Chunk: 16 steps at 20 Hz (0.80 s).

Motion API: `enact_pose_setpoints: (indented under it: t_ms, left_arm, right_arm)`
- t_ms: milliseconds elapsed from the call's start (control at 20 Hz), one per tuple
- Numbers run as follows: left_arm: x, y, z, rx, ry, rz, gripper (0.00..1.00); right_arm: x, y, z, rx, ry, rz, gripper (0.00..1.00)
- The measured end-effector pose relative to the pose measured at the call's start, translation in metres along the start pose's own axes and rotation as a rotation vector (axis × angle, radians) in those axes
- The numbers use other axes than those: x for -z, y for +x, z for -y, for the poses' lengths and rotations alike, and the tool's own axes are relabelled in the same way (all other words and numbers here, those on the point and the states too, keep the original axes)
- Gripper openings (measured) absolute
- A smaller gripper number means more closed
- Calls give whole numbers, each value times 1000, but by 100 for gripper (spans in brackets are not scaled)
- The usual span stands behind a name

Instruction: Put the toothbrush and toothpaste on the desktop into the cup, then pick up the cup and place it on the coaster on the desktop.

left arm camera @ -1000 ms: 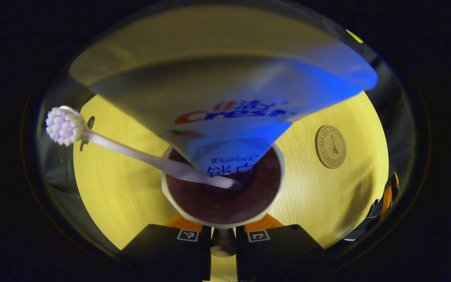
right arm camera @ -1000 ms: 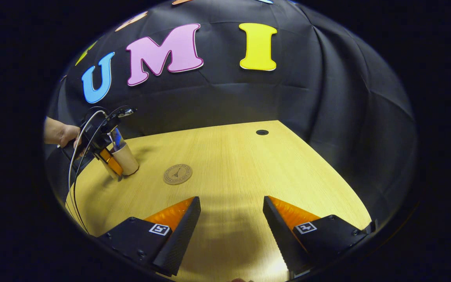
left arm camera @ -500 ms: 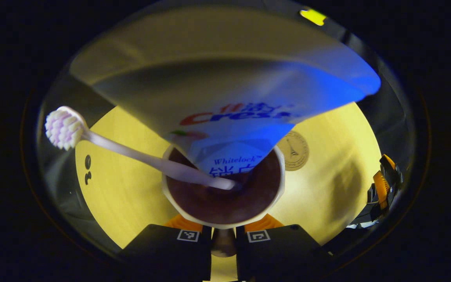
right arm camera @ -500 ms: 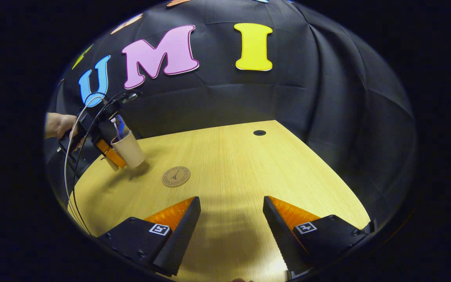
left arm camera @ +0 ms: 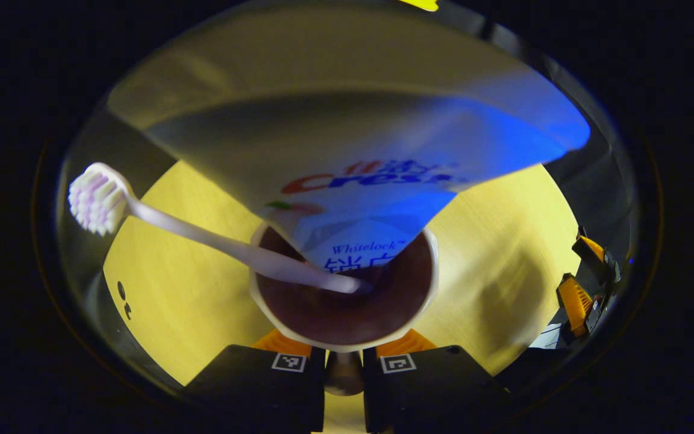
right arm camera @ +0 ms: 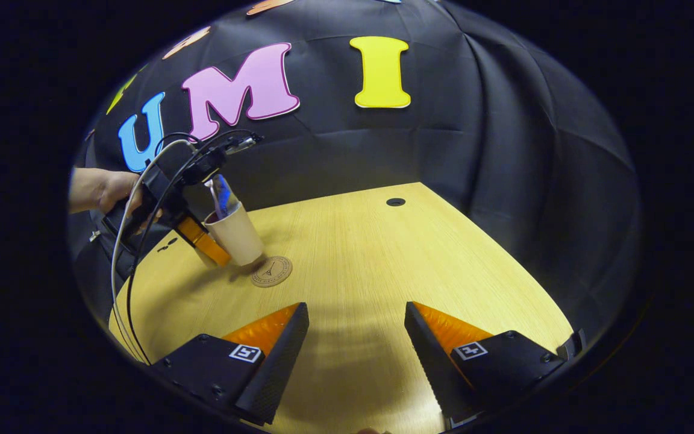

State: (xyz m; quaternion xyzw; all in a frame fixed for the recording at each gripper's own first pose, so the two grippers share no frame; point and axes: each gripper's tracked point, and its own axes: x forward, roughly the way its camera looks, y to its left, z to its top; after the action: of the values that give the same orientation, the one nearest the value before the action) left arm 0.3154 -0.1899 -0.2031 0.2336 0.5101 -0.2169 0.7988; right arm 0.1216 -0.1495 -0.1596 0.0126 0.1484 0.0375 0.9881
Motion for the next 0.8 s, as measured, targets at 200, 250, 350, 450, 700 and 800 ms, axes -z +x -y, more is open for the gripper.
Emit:
enact_pose_setpoints:
  t_ms: [200, 250, 350, 450, 700, 800]
  left_arm:
    - [-5, 12, 14, -16, 15, -16, 30]
    - [-5, 15, 16, -17, 19, -19, 31]
    - [-4, 20, 23, -27, 33, -30, 31]
    - [-4, 25, 26, -39, 53, -39, 31]
    - [-7, 25, 24, -79, 79, -27, 34]
    - [-7, 18, 24, -82, 79, -13, 37]
  right_arm:
    - [2, -4, 8, 1, 4, 2, 99]
    - [4, -5, 9, -1, 6, 1, 99]
    - [6, -5, 12, -3, 6, -4, 99]
    - [6, -7, 14, -1, 7, -1, 99]
    - [7, -11, 16, -6, 10, 1, 99]
    - [9, -12, 14, -10, 3, -3, 99]
